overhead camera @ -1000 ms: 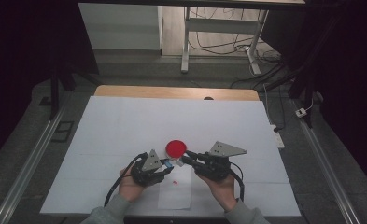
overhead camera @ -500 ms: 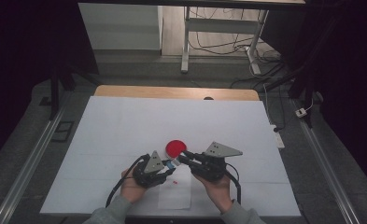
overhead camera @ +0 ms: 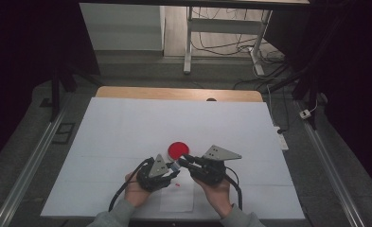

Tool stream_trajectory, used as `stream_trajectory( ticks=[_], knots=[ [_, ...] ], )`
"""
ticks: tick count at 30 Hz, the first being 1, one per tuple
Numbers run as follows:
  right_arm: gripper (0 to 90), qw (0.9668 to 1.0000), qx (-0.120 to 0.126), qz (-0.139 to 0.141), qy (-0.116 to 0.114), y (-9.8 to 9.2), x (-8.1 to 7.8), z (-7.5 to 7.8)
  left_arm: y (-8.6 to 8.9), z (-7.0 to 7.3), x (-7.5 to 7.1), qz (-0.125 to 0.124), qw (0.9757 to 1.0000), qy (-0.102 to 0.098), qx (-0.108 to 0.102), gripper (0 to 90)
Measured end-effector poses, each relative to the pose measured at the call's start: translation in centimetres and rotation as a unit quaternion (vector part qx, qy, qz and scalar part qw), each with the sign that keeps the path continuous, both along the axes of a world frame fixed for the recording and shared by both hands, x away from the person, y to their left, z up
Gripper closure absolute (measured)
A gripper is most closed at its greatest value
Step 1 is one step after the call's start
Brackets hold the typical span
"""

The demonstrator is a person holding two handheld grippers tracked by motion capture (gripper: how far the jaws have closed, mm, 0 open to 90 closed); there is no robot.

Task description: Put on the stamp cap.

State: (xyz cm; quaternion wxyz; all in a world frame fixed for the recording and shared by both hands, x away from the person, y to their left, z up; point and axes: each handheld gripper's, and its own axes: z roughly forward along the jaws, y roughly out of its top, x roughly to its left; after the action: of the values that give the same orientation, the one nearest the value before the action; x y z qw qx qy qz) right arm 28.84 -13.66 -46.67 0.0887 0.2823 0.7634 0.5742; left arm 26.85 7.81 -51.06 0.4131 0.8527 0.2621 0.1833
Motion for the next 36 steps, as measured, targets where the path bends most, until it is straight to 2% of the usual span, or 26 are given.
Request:
stream_trajectory(
  ticks=[28, 36],
  knots=[
    [75.3, 1.0000, -0.002, -0.007, 0.006, 0.03, -0.08, -0.24, -0.54, 0.13, -0.35, 0.009, 0.9998, -0.016, 0.000, 65.2],
    [75.3, 0.9999, 0.000, -0.010, 0.005, 0.01, -0.12, -0.25, -0.75, 0.10, -0.57, 0.022, 0.9992, -0.032, 0.004, 65.2]
  ],
)
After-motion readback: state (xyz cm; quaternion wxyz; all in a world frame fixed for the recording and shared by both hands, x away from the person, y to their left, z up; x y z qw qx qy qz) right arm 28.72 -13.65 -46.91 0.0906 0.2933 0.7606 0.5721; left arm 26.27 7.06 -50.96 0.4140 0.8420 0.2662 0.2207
